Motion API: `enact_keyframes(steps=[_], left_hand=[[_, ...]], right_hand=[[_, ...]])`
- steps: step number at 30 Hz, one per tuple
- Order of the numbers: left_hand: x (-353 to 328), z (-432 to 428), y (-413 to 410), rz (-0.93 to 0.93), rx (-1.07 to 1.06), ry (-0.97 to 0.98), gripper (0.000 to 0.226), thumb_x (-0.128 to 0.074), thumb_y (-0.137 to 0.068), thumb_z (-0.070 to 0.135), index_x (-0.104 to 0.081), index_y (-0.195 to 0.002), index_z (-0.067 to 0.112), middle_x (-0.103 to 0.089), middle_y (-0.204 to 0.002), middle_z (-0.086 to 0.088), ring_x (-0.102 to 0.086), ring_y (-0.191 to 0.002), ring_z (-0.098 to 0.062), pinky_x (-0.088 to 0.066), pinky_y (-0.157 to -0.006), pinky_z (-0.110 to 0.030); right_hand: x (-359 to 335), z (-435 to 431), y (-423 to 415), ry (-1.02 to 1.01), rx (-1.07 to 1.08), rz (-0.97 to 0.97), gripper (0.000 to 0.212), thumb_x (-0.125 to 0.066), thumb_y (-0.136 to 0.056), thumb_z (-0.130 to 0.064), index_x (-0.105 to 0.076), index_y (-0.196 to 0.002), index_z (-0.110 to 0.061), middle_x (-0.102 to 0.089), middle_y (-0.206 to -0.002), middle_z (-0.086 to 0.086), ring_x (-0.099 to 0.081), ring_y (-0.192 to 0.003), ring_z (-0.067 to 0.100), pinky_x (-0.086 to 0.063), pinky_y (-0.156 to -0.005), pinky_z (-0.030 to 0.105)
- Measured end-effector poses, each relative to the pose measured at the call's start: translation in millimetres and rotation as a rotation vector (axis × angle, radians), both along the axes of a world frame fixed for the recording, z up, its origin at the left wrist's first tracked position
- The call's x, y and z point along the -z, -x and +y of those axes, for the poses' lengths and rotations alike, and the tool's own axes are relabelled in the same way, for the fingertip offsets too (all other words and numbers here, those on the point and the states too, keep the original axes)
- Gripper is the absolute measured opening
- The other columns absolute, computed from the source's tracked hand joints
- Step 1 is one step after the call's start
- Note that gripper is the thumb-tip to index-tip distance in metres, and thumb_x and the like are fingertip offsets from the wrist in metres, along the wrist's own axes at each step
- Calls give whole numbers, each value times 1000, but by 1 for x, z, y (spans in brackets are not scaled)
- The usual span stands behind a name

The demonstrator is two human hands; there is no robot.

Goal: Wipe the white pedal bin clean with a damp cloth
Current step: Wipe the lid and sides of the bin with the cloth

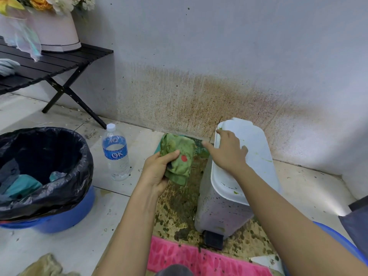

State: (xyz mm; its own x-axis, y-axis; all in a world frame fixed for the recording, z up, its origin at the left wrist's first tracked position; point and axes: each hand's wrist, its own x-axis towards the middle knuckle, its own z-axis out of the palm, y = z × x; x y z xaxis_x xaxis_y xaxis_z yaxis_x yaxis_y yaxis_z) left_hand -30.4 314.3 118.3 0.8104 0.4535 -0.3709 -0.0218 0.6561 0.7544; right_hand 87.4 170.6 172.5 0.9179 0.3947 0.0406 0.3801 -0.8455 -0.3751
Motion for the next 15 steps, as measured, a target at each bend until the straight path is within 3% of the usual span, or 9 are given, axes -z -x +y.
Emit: enact_keyframes(steps=[2, 5, 8, 11, 15], left_hand=[[9, 1, -7, 49, -53, -3, 16, -72, -85, 1, -69, -100, 0, -77, -84, -14, -75, -70, -23, -62, -58, -34], [20, -1, -20, 88, -56, 14, 22, -70, -86, -1, -66, -108, -1, -77, -89, -15, -75, -74, -24, -60, -55, -32], [27, -10, -33, 96, -16, 25, 22, -68, -88, 0, -65, -110, 1, -77, -85, -13, -75, -71, -24, -60, -52, -35], [33, -27, -45, 120, -13, 11, 40, -71, -86, 4, -60, -124, 1, -76, -100, -16, -75, -85, -28, -62, -75, -48], [36, -53, -70, 109, -29, -130, 38, -75, -85, 12, -66, -122, 8, -73, -115, -14, -73, -96, -24, -60, -85, -43]], right_hand=[[13, 3, -7, 268, -18, 24, 91, -47, -89, -70, -11, -156, -21, -1, -165, 2, -1, -151, 24, -5, -114, 64], [24, -2, -17, 324, -10, -15, 100, -53, -89, -64, 5, -156, -19, 12, -164, 0, 9, -151, 22, -3, -115, 66], [22, -21, -28, 270, 46, -8, 97, -52, -91, -59, 10, -156, -20, 15, -164, -1, 10, -151, 20, -2, -116, 65], [17, -57, -40, 187, 90, 15, 94, -48, -90, -66, 6, -156, -26, 9, -165, -3, 4, -152, 21, -6, -116, 64], [7, -117, -60, -3, 248, 80, 90, -38, -85, -78, -3, -155, -34, -14, -163, -7, -15, -148, 24, -15, -113, 58]])
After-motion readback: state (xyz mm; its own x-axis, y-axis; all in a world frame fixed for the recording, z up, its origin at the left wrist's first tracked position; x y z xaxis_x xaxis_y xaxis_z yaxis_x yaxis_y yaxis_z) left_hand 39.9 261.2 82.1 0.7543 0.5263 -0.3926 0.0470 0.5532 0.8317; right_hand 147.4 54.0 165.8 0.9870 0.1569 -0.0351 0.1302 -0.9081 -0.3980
